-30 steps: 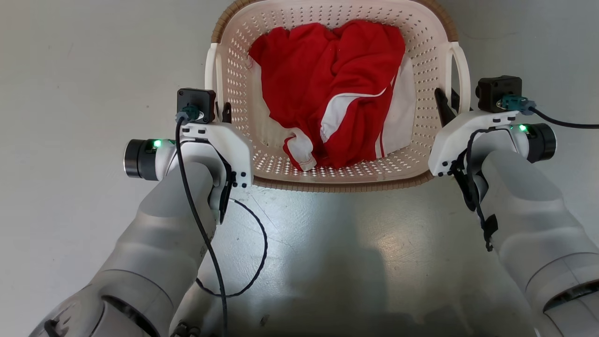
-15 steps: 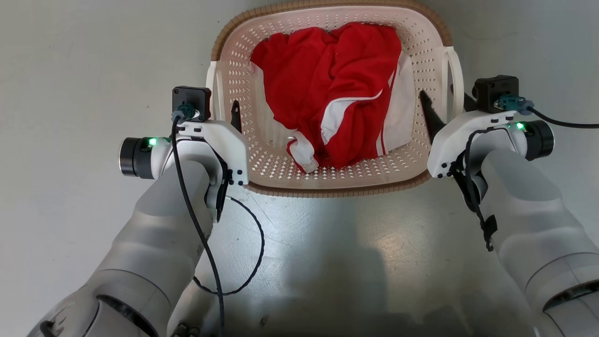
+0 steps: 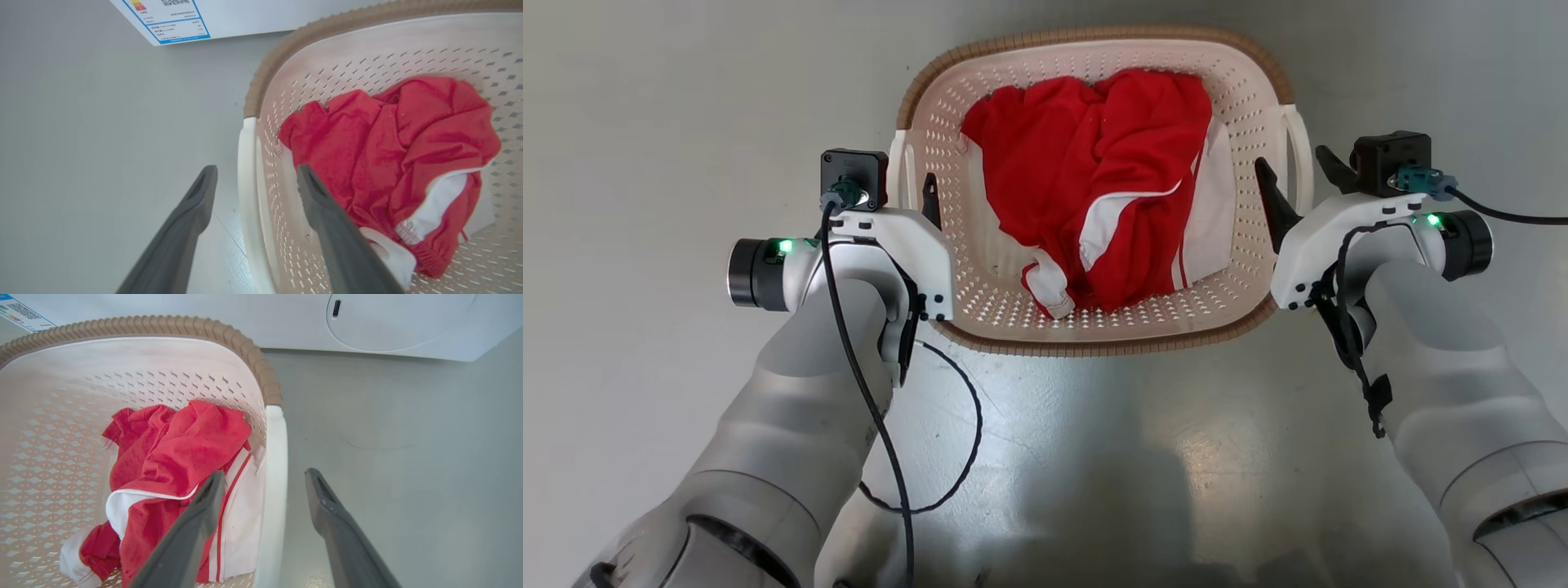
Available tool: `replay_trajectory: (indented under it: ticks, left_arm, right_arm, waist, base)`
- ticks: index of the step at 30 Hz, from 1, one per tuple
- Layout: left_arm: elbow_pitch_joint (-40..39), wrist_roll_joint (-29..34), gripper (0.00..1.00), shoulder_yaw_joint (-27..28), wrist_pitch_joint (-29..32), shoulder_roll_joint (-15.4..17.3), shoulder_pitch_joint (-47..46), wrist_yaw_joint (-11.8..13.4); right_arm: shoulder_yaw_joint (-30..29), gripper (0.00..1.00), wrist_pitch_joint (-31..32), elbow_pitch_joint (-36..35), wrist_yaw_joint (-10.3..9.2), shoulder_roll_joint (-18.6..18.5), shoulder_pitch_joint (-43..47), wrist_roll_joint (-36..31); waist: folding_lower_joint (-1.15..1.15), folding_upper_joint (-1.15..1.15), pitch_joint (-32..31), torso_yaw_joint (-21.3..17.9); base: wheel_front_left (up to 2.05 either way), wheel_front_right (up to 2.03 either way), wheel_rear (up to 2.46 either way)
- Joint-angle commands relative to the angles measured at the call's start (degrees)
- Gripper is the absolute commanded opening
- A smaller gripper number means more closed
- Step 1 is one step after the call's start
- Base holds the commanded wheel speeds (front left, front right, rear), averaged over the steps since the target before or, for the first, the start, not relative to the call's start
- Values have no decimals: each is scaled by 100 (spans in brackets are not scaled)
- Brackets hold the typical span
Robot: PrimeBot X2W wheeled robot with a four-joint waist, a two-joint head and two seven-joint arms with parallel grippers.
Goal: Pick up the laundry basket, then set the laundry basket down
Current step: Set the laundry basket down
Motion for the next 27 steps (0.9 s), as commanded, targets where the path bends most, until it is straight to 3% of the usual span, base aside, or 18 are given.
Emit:
replay_trajectory:
  ticks: [1,15,27]
  left_arm:
    - [-12,51,100,105,-36,141,162,51]
    - [-711,426,100,724,-36,340,808,192]
    - [-2152,1436,100,1827,-36,497,2056,368]
  right_arm:
    - [41,100,-97,-62,35,158,245,-68]
    - [204,100,-228,-190,35,158,572,181]
    - [237,100,-252,-1158,35,158,1372,364]
  waist:
    - [0,0,-54,-8]
    - [0,0,-927,-90]
    - [0,0,-1902,-210]
  base:
    - [0,0,0]
    - [0,0,0]
    - [0,0,0]
